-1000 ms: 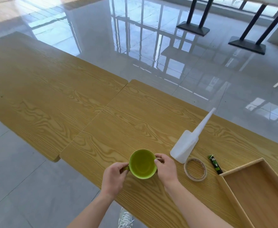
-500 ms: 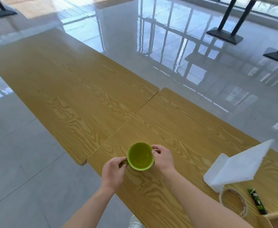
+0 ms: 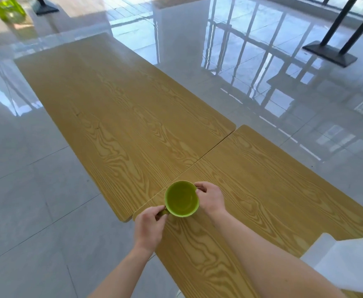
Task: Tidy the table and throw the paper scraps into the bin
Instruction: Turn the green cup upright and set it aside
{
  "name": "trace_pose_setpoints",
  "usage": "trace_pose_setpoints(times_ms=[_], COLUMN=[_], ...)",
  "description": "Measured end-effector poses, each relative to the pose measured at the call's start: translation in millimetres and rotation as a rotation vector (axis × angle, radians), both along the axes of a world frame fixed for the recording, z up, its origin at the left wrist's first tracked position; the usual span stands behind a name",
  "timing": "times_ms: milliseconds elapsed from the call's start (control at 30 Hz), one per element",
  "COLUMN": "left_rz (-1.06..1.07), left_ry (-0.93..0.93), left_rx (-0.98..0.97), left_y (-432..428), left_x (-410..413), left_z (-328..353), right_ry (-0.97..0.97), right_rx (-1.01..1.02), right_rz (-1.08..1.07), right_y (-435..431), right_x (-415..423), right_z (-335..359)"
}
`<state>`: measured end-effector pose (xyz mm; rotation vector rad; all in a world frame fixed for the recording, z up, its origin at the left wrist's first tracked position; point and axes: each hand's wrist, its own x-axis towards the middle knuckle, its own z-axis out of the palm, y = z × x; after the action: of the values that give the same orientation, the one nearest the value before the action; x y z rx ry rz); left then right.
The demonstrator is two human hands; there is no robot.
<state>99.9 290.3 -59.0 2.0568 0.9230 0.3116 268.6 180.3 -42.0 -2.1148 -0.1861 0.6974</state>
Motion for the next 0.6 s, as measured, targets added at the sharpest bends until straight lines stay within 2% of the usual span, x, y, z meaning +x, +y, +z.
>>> trace_pose_setpoints(times_ms=[367, 600], left_rz=[0.059, 0.016], left_ry=[-0.015, -0.03], left_rx=[-0.009, 0.016], left_y=[12.6, 7.9], left_x=[-0.2, -0.6], left_z=[-1.9, -2.4], right_ry=[-0.033, -0.03], right_rx=[-0.005, -0.009], right_rz=[0.051, 0.035], right_y=[25.0, 15.2], right_x=[5.9, 4.7], right_z=[0.3, -1.0])
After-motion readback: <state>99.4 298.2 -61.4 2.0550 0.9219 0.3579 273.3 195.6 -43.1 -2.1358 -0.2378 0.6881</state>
